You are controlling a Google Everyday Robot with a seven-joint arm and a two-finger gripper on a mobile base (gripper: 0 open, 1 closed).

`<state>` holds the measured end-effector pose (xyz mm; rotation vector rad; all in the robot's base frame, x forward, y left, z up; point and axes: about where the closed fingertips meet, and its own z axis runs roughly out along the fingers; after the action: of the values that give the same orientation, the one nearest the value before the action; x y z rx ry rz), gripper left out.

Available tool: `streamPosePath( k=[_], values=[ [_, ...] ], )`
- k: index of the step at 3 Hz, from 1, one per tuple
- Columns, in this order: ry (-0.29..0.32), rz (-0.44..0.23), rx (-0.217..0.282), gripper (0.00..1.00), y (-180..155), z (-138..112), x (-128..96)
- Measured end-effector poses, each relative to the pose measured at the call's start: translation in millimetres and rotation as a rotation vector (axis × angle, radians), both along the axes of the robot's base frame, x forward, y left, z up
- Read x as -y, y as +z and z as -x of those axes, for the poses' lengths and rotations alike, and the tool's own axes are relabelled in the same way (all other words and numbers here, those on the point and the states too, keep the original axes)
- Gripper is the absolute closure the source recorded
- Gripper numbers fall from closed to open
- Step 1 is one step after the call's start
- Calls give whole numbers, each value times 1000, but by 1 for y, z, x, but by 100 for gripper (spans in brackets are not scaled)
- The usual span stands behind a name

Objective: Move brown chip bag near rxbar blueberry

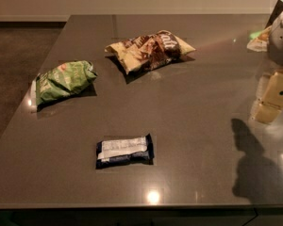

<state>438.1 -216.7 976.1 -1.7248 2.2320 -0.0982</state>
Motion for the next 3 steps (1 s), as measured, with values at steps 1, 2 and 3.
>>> streamPosePath(
  k=[1, 2, 3],
  values=[
    [0, 0, 0, 0, 0, 0, 0],
    [-1, -3, 34, 0, -3, -18, 1],
    [13, -16, 80, 0, -11, -54, 1]
  ],
)
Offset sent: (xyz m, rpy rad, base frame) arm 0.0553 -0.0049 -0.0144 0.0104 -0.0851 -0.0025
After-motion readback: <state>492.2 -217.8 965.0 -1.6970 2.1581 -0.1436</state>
